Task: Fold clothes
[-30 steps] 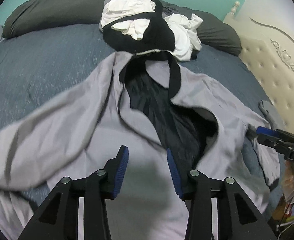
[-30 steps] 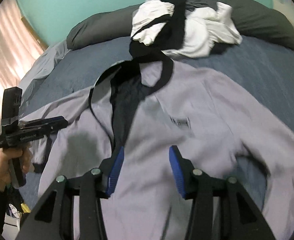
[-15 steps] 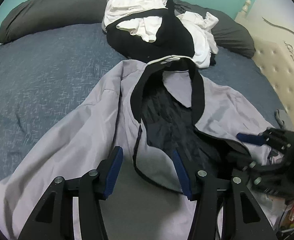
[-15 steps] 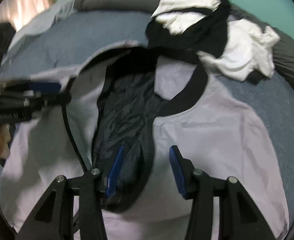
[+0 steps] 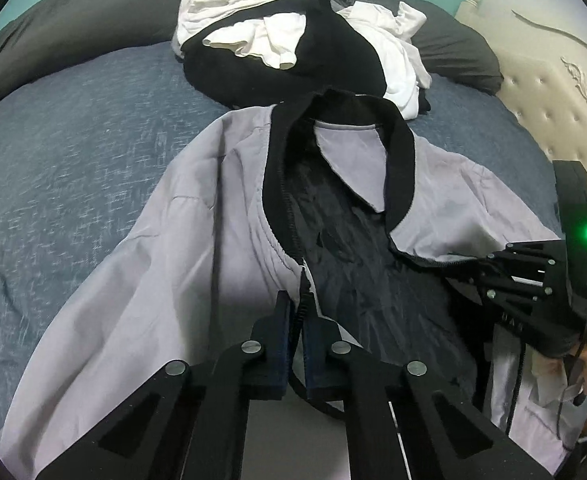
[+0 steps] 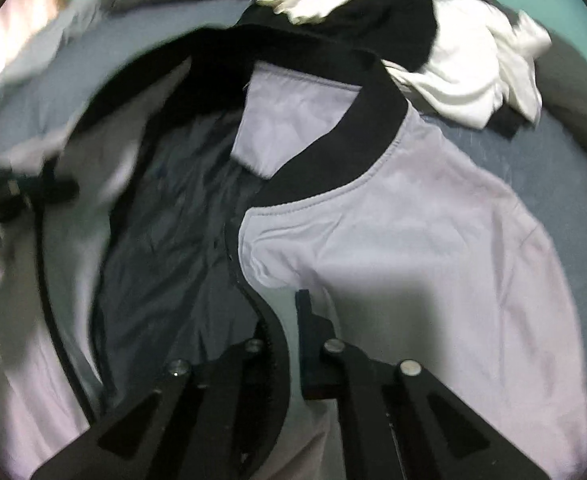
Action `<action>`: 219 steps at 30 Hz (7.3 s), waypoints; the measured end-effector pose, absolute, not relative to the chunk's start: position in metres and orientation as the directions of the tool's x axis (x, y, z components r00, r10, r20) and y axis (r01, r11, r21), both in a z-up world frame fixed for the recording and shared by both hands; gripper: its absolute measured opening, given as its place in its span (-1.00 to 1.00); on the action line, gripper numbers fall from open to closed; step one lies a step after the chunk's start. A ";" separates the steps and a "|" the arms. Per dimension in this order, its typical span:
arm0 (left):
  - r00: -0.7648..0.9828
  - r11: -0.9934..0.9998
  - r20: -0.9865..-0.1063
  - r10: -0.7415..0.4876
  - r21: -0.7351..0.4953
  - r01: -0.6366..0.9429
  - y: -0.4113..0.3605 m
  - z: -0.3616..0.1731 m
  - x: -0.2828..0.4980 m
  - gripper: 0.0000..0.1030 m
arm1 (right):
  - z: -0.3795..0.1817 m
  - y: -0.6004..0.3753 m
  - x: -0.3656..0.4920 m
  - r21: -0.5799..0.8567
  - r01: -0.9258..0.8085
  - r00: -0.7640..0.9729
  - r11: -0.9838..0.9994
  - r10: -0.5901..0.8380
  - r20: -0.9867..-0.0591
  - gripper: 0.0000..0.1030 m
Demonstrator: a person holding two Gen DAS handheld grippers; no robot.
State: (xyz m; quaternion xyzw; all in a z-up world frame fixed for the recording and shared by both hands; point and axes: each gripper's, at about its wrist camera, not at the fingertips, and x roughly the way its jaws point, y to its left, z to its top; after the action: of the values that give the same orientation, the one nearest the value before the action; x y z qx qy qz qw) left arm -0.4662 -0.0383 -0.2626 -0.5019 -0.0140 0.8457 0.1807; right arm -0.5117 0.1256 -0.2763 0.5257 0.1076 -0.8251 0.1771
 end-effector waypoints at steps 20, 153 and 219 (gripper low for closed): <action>-0.491 -0.909 -0.767 0.412 -0.306 -0.284 -0.011 -0.230 -0.520 -0.95 | -0.230 0.206 -0.564 0.375 0.151 -0.575 -0.915 -0.389 -0.719 -0.98; -0.581 -0.875 -0.666 0.468 -0.440 -0.200 -0.119 -0.265 -0.272 0.36 | -0.186 0.195 -0.593 0.331 0.169 -0.643 -0.928 -0.358 -0.677 -0.26; -0.192 -0.782 -0.817 0.543 -0.409 -0.471 0.056 -0.260 -0.114 -0.87 | -0.267 0.349 -0.137 0.555 0.005 -0.387 -0.832 -0.513 -0.766 -0.03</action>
State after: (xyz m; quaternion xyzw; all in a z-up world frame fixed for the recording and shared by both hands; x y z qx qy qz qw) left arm -0.1142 0.0559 -0.2598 -0.5439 -0.0335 0.7714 0.3286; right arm -0.1368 0.3491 -0.2675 0.5294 -0.2398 -0.7973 0.1627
